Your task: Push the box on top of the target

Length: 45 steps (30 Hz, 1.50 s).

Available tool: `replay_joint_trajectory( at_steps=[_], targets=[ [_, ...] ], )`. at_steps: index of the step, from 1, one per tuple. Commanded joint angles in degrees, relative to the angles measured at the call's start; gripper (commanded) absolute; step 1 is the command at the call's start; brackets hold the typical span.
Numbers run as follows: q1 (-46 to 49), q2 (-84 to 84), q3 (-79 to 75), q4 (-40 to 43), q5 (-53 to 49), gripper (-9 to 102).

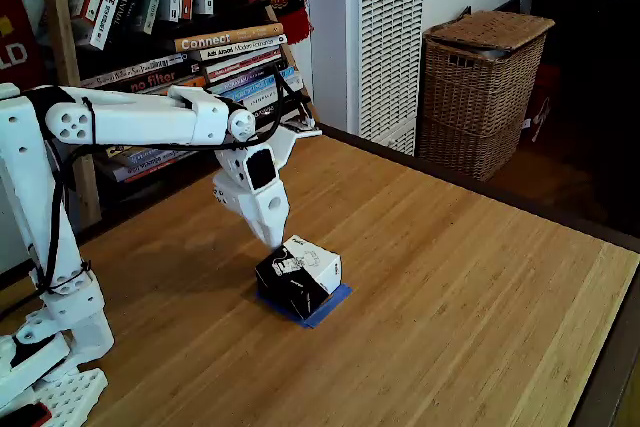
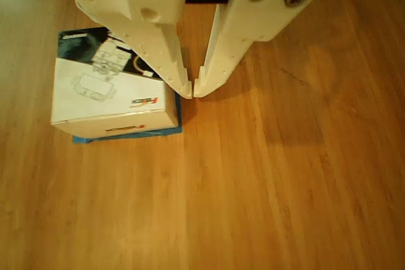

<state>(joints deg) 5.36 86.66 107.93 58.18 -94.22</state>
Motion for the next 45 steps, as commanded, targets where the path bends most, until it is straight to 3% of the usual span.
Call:
replay_joint_trajectory(
  at_steps=[1,19,32,45],
  targets=[
    [0.6,2.3,-0.4,-0.6,-0.5,0],
    [-0.4,2.8,-0.4,-0.5,1.1,0],
    [-1.4,11.1,-2.7,-1.8,17.1,0],
    [2.4,29.3,-0.2,4.1,21.0,0]
  ],
)
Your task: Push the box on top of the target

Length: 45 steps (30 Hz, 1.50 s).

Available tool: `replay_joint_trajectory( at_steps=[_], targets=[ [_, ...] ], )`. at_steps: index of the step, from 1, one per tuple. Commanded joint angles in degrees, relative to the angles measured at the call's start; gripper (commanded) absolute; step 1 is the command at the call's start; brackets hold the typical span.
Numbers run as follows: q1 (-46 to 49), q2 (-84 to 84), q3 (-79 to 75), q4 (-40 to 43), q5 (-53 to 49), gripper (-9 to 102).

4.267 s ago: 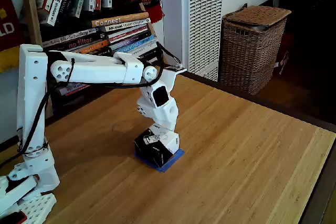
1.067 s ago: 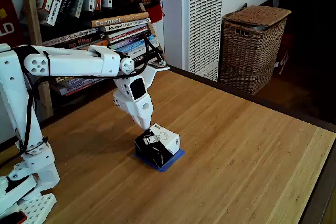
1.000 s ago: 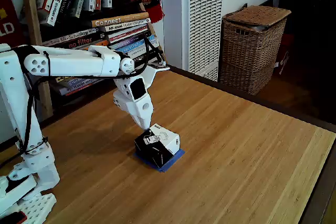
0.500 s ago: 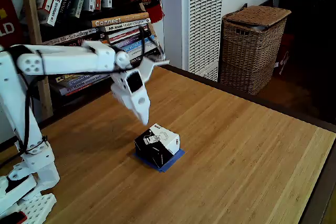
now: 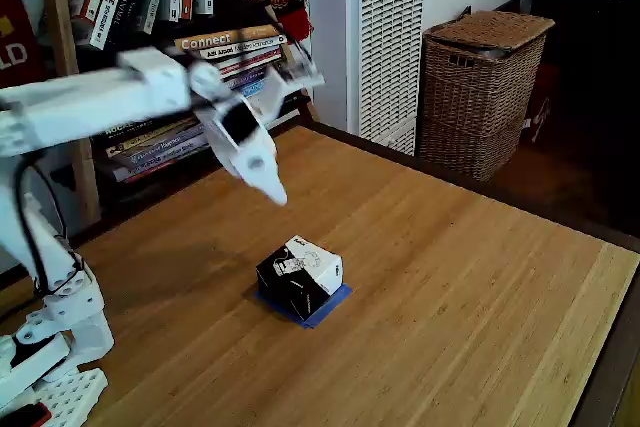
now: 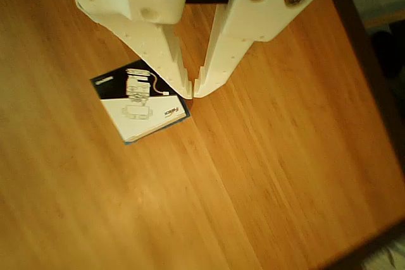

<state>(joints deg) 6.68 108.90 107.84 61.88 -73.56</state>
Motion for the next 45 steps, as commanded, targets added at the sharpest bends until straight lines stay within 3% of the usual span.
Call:
replay_joint_trajectory(
  at_steps=[1,17,27,45],
  targets=[
    [1.3,9.3,1.1,0.1,0.4,0],
    [9.6,36.8,18.9,4.1,-8.7,0],
    [15.6,49.4,23.7,12.3,-14.9,0],
    [15.3,55.1,28.7,15.7,-18.2,0]
  ],
)
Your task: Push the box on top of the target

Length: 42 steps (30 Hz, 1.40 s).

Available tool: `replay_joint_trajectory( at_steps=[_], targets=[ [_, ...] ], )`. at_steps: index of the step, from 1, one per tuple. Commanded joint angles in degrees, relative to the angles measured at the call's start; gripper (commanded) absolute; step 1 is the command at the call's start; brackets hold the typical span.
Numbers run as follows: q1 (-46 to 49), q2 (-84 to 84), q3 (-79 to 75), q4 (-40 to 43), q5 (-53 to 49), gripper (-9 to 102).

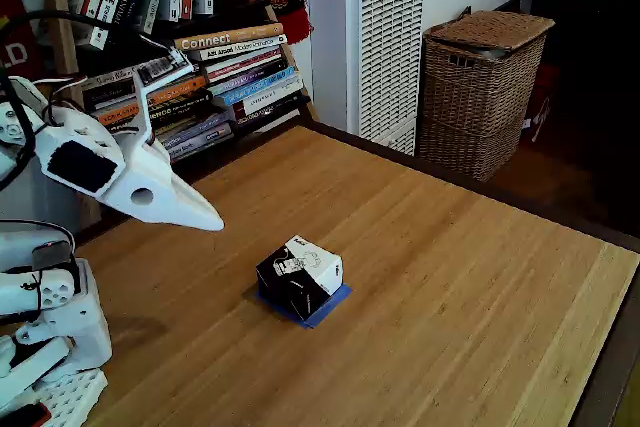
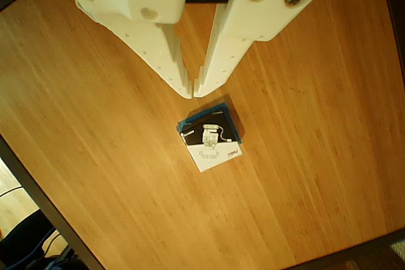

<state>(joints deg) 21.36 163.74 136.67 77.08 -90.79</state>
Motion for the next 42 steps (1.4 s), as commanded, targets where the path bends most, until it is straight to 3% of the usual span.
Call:
replay_joint_trajectory(
  at_steps=[1,42],
  targets=[
    [0.8,0.1,-0.1,0.9,-1.4,0],
    [1.3,30.1,19.4,3.0,2.1,0]
  ],
)
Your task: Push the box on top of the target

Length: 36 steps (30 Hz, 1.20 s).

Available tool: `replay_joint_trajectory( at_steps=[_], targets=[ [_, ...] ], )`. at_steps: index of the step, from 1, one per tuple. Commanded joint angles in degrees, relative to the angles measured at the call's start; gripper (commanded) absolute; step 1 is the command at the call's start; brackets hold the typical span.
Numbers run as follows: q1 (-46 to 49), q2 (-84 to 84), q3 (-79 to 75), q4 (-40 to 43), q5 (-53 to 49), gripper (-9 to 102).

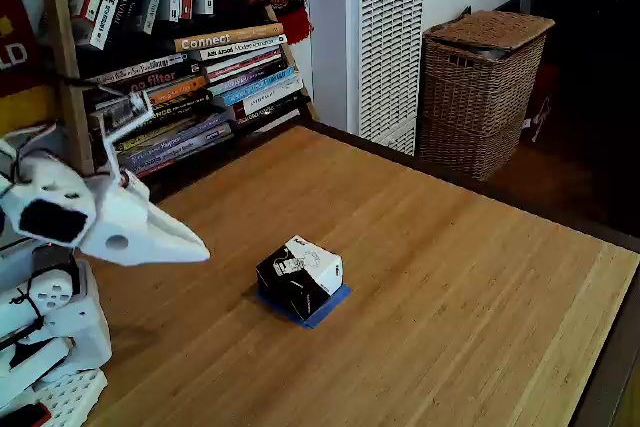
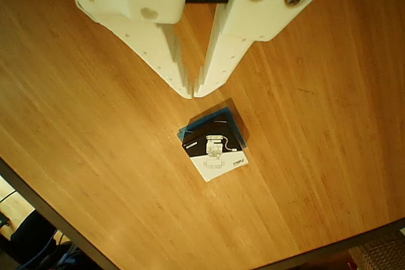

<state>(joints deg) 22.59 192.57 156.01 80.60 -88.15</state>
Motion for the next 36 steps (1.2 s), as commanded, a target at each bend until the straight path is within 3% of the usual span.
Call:
replay_joint_trajectory(
  at_steps=[1,17,36],
  targets=[
    [0.0,1.2,0.1,-0.6,-0.7,0],
    [-1.5,1.1,11.4,-5.7,-7.4,0],
    [-2.4,1.1,15.4,-3.8,-7.4,0]
  ],
)
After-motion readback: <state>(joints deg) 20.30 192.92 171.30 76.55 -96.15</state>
